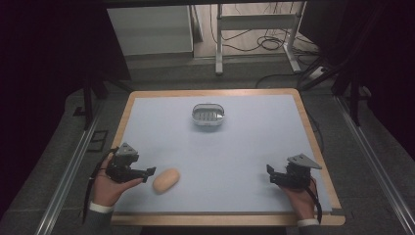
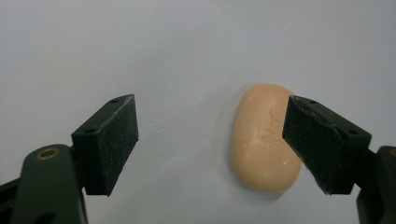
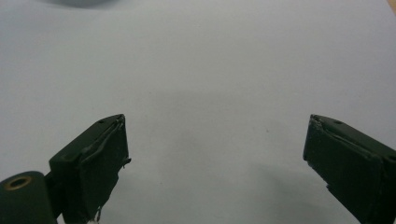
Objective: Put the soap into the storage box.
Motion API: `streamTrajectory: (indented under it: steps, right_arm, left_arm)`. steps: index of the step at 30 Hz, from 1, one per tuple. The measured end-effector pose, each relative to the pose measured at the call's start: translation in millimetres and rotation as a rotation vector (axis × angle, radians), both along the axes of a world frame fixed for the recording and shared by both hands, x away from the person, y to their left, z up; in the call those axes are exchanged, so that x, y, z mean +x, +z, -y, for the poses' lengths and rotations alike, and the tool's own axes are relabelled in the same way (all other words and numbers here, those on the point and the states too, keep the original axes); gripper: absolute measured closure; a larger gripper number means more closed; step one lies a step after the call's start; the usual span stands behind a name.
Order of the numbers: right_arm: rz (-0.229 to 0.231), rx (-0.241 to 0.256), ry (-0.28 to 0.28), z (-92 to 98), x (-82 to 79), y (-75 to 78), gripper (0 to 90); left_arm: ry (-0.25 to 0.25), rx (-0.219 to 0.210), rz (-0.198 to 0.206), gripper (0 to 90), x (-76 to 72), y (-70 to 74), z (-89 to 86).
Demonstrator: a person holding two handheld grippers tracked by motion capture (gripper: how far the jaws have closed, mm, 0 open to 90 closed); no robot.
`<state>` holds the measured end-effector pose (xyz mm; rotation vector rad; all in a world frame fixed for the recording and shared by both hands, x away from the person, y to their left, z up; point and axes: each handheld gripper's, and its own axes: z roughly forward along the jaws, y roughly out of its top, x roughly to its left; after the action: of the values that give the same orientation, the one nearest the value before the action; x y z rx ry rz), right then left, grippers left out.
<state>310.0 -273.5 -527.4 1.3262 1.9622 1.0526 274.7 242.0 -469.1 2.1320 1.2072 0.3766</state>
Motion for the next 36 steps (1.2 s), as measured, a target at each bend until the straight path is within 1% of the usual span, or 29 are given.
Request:
streamTrajectory:
  steps: [2,6,8,10,12,16,18,21,24,25,27,29,30,31,33,36]
  right_arm:
    - [-0.002,0.004,0.000,0.6,0.2,0.0,6.8]
    - [-0.007,0.014,-0.003,1.5,0.4,0.1,6.8]
    - [-0.006,0.019,-0.004,2.3,0.6,0.1,6.8]
    - [-0.007,0.019,-0.005,2.4,0.6,0.1,6.8]
    - [-0.009,0.019,-0.007,2.2,0.7,0.0,6.8]
    - [-0.010,0.015,-0.010,1.9,1.0,-0.1,6.8]
    - [-0.010,0.014,-0.010,1.9,1.1,-0.2,6.8]
    - [-0.015,0.021,-0.010,2.6,1.3,-0.1,6.8]
    - [-0.018,0.034,-0.015,3.5,1.7,-0.2,6.8]
    - [-0.018,0.036,-0.016,3.7,1.7,-0.2,6.8]
    - [-0.018,0.034,-0.016,3.6,1.6,-0.2,6.8]
    - [-0.017,0.032,-0.015,3.4,1.6,-0.2,6.8]
    - [-0.017,0.032,-0.016,3.4,1.6,-0.2,6.8]
    - [-0.017,0.031,-0.016,3.4,1.7,-0.2,6.8]
    - [-0.019,0.031,-0.015,3.4,1.7,-0.2,6.8]
    - [-0.017,0.027,-0.015,3.0,1.7,-0.3,6.8]
  left_arm:
    - [-0.007,0.013,-0.006,18.3,1.5,1.4,3.2]
    - [-0.016,0.026,-0.020,18.4,3.7,-0.3,7.2]
    - [-0.029,0.037,-0.031,18.4,5.1,-1.9,12.2]
    - [-0.032,0.040,-0.033,18.4,5.6,-2.3,13.8]
    - [-0.044,0.046,-0.041,18.4,7.2,-4.0,18.9]
    - [-0.062,0.062,-0.051,18.2,8.6,-6.5,25.5]
    - [-0.072,0.076,-0.063,18.2,10.5,-8.0,29.8]
    - [-0.072,0.077,-0.066,18.4,11.3,-8.5,31.8]
    - [-0.080,0.084,-0.078,18.4,12.7,-12.3,36.3]
    - [-0.089,0.092,-0.091,18.4,13.8,-16.4,40.3]
    - [-0.093,0.099,-0.095,18.4,14.3,-18.7,42.5]
    - [-0.099,0.113,-0.108,18.4,15.1,-23.1,47.1]
    - [-0.108,0.128,-0.118,18.5,15.9,-27.3,50.9]
    - [-0.108,0.128,-0.118,18.5,15.9,-27.3,50.9]
    - [-0.116,0.139,-0.132,18.6,16.2,-31.9,54.9]
    - [-0.121,0.144,-0.145,18.8,16.1,-36.3,57.6]
